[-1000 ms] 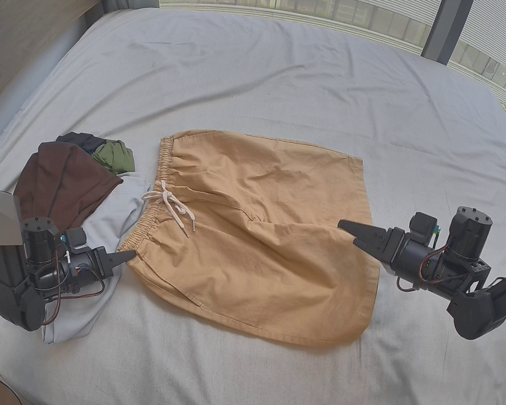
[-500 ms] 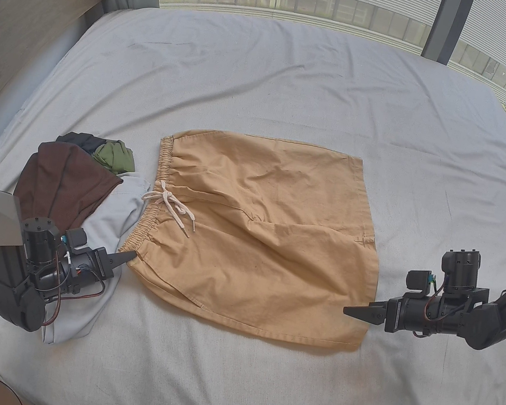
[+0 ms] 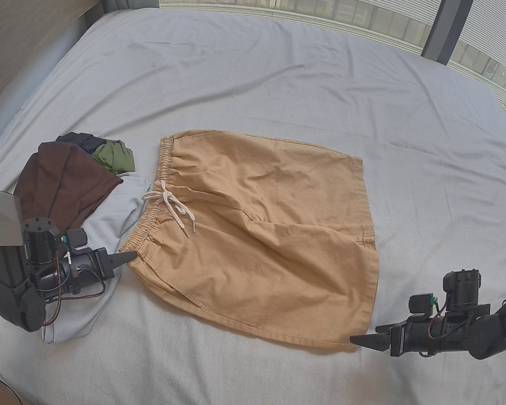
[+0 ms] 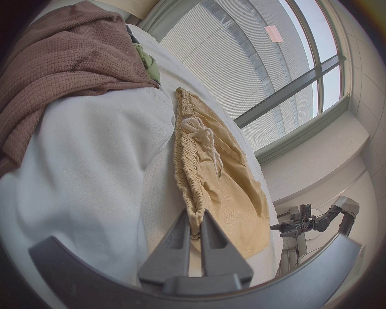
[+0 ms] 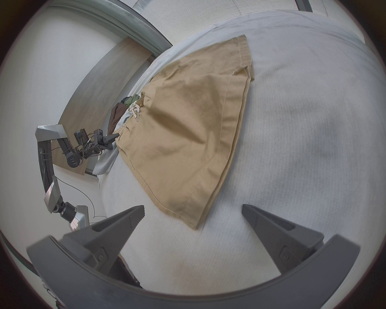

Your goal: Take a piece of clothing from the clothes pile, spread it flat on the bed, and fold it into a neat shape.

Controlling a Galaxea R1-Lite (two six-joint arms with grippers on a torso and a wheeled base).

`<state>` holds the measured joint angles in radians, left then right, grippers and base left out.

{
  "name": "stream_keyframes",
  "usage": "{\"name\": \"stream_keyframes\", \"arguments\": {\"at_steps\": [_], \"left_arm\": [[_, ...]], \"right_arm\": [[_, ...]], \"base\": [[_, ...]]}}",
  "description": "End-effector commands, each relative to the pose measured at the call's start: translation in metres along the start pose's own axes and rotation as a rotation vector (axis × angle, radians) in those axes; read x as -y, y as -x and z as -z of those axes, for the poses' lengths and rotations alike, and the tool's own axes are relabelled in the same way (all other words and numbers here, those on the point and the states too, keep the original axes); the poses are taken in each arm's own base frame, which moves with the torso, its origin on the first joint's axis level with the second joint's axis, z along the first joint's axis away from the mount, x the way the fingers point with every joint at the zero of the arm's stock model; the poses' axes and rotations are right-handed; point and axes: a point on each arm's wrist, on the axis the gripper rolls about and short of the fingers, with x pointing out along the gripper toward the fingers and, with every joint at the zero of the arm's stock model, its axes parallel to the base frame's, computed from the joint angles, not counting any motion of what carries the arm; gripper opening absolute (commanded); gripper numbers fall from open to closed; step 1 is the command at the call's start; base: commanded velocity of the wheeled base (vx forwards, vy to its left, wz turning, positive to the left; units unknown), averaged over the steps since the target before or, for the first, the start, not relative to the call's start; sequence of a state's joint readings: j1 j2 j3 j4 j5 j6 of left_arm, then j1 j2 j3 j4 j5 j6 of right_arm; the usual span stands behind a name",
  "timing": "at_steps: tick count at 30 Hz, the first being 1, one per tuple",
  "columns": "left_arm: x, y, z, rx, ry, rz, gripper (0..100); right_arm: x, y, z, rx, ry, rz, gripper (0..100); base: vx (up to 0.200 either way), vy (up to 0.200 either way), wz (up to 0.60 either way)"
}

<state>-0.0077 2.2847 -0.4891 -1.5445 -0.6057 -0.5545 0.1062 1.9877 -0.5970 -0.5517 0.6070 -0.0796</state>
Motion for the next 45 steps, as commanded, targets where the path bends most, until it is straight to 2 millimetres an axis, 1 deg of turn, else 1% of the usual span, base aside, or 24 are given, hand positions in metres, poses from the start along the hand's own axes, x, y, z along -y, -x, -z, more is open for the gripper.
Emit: {"name": "stream_keyframes", "arguments": {"at_steps": [1, 3, 9, 20, 21, 40, 43, 44, 45], "left_arm": [[0.0, 0.0, 0.0, 0.001, -0.001, 0.001, 0], [0.0, 0.0, 0.0, 0.001, -0.001, 0.001, 0], [0.0, 0.0, -0.001, 0.002, -0.002, 0.001, 0], [0.0, 0.0, 0.0, 0.001, -0.001, 0.001, 0], [0.0, 0.0, 0.0, 0.0, 0.0, 0.0, 0], [0.0, -0.001, 0.001, -0.005, 0.002, 0.002, 0], [0.002, 0.002, 0.002, -0.012, 0.008, 0.005, 0], [0.008, 0.013, 0.006, -0.036, 0.029, 0.007, 0], [0.011, 0.016, 0.008, -0.05, 0.035, 0.017, 0]], "right_arm": [[0.001, -0.012, 0.008, -0.043, -0.012, -0.016, 100], [0.0, -0.019, 0.01, -0.057, -0.007, -0.029, 100], [-0.001, -0.031, 0.014, -0.049, 0.016, -0.045, 100], [-0.007, -0.034, 0.017, -0.049, 0.035, -0.08, 100], [-0.007, -0.034, 0.016, -0.042, 0.039, -0.084, 0], [-0.007, -0.031, 0.013, -0.022, 0.044, -0.082, 0], [-0.01, -0.028, 0.013, -0.023, 0.046, -0.084, 0], [-0.012, -0.025, 0.015, -0.025, 0.047, -0.085, 0], [-0.013, -0.024, 0.015, -0.026, 0.047, -0.086, 0]], "base": [[0.0, 0.0, 0.0], [0.0, 0.0, 0.0], [0.0, 0.0, 0.0], [0.0, 0.0, 0.0], [0.0, 0.0, 0.0], [0.0, 0.0, 0.0], [0.0, 0.0, 0.0], [0.0, 0.0, 0.0], [0.0, 0.0, 0.0]]}}
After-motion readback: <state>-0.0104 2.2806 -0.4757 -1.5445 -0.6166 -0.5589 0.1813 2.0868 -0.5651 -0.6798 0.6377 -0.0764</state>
